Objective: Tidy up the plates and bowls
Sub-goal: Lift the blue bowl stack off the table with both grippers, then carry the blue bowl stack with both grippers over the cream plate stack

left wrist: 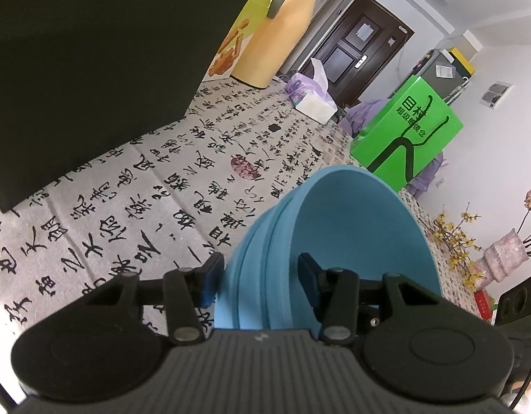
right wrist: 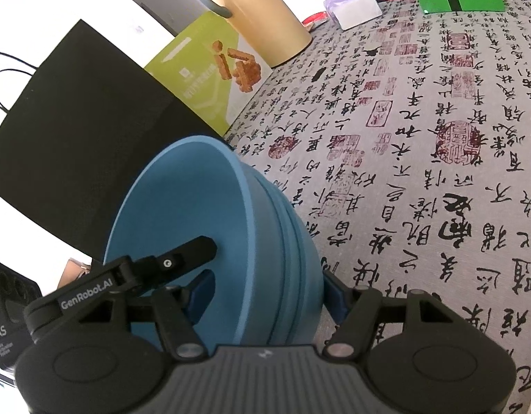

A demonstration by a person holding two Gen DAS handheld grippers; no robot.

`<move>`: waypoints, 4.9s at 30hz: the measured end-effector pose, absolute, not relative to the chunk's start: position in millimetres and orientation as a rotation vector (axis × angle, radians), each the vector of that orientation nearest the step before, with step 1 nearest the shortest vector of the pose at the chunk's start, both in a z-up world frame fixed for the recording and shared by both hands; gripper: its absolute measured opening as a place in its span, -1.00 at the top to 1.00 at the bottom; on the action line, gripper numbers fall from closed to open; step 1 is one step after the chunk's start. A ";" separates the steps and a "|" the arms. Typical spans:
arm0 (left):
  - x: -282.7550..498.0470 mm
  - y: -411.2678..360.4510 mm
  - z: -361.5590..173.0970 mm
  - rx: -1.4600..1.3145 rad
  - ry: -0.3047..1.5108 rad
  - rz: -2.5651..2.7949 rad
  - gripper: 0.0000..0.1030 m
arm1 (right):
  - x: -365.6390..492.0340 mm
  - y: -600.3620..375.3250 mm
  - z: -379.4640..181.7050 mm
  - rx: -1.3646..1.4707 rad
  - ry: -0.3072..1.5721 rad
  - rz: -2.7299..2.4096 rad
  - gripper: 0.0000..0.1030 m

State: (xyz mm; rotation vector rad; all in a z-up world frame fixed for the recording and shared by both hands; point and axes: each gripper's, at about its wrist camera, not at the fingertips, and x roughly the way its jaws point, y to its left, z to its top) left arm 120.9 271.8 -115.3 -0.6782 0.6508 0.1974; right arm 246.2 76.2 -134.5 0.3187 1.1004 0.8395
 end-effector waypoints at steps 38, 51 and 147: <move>106.5 235.6 -91.2 -0.625 0.598 0.173 0.10 | 223.6 36.0 -113.3 0.369 1.048 0.843 -0.30; 108.0 232.6 -89.2 -0.621 0.602 0.172 0.10 | 225.2 33.0 -113.6 0.387 1.063 0.840 -0.30; 76.1 84.4 -53.9 -0.581 0.544 0.100 0.11 | 177.9 -124.8 -82.7 0.509 0.928 0.813 -0.30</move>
